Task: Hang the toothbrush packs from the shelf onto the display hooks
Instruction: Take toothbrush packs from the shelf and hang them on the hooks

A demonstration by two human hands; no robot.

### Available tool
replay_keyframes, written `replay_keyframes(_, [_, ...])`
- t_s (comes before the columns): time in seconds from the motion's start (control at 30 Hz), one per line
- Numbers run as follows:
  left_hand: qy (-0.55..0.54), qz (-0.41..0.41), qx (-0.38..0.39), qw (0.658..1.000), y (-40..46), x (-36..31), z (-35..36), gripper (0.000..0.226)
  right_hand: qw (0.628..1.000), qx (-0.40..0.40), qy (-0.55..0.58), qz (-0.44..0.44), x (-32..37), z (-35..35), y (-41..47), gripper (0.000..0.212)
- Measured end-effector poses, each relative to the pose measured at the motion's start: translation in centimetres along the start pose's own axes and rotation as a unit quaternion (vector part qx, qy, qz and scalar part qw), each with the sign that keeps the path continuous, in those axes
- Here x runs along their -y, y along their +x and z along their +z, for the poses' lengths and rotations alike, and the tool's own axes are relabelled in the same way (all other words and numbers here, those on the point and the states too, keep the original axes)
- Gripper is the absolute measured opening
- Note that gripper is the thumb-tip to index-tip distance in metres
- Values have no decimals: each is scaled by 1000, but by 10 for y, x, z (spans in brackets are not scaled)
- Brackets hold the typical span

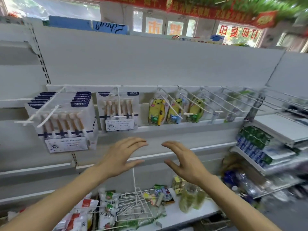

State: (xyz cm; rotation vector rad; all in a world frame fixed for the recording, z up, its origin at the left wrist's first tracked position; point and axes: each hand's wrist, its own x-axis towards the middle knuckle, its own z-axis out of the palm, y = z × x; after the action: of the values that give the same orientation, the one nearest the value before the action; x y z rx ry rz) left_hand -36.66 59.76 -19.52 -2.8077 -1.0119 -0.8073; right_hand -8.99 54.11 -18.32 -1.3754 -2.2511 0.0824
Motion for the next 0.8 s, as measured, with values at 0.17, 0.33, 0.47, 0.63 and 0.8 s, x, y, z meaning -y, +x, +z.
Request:
replay_keyframes(0.17, [-11,14,-8,1000,61,-71,41,56,1000,0,-25,7,-69,-50,-54,53])
replay_keyframes(0.33, [-37,27,5,999,126,-153,88,53,999,-5,-40,22,-146,-105,-111,55])
replay_keyframes(0.47, [-61,46,12,997,180,-212,122,58,998,-5,-49,36,-206,-145,-156,57])
replay_keyframes(0.63, [-70,62,21,995,238,-262,158,56,996,-6,-67,58,-269,-181,-199,60])
replay_keyframes(0.8, [-75,74,37,994,301,-295,203,55,994,-20,-65,90,-343,-208,-224,54])
